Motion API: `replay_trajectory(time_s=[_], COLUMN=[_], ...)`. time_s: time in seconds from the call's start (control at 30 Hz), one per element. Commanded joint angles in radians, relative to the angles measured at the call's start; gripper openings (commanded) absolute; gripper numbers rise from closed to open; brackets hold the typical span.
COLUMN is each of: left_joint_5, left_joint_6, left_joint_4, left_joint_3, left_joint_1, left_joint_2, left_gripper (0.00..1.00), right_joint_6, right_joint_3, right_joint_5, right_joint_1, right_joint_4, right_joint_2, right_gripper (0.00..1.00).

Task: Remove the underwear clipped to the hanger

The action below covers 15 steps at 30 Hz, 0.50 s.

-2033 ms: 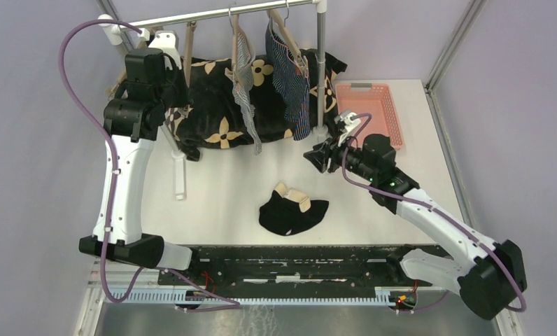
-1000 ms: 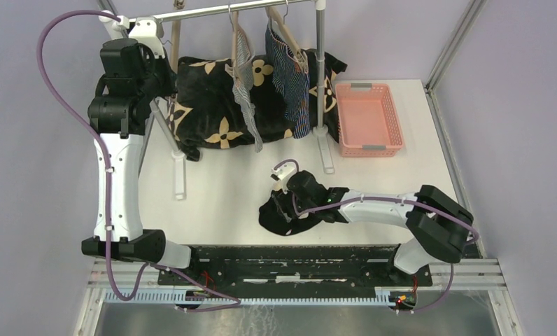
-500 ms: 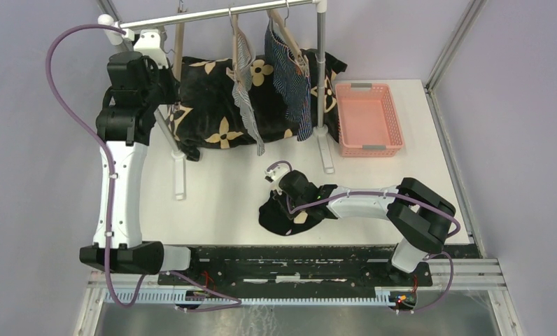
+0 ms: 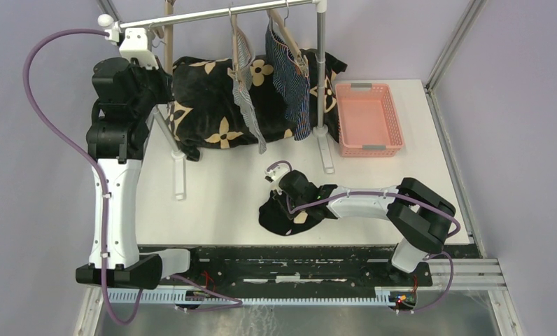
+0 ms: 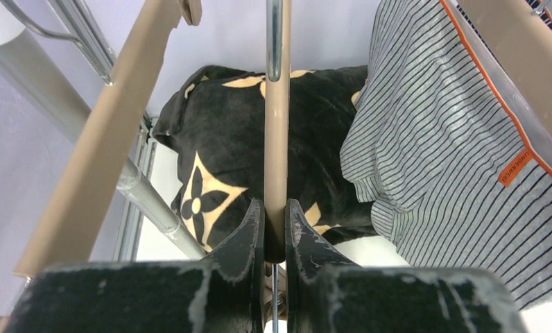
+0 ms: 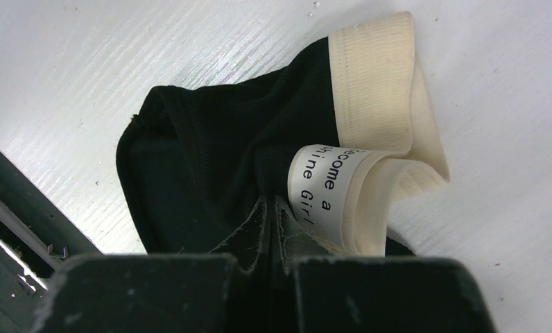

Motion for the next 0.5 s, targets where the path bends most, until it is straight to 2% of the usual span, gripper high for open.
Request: replay_trajectory(time_s=[0.0, 0.23, 0.47], left_joint_5=[0.004, -0.001, 0.002], left_joint_6=[-0.032, -0.049, -0.067], left_joint_4=[0.111, 0.145, 0.126], left_joint_3=[0.029, 0.065, 0.183], left_joint_1=[0.006, 0.006, 0.006], left_joint_2=[0.012, 0.063, 0.171], left_gripper=[0.03, 0.03, 0.03], right_joint_6=[-0.003, 0.000, 0.000], right_joint_3=[0.027, 0.019, 0.015], right_joint_5=[0.016, 0.010, 0.012], right_joint_1=[0.002, 0.003, 0.011], right_joint_4=[0.023, 0.038, 0.039], right_joint_2=[-0.017, -0.022, -0.035], right_gripper=[0.01, 0.01, 0.01])
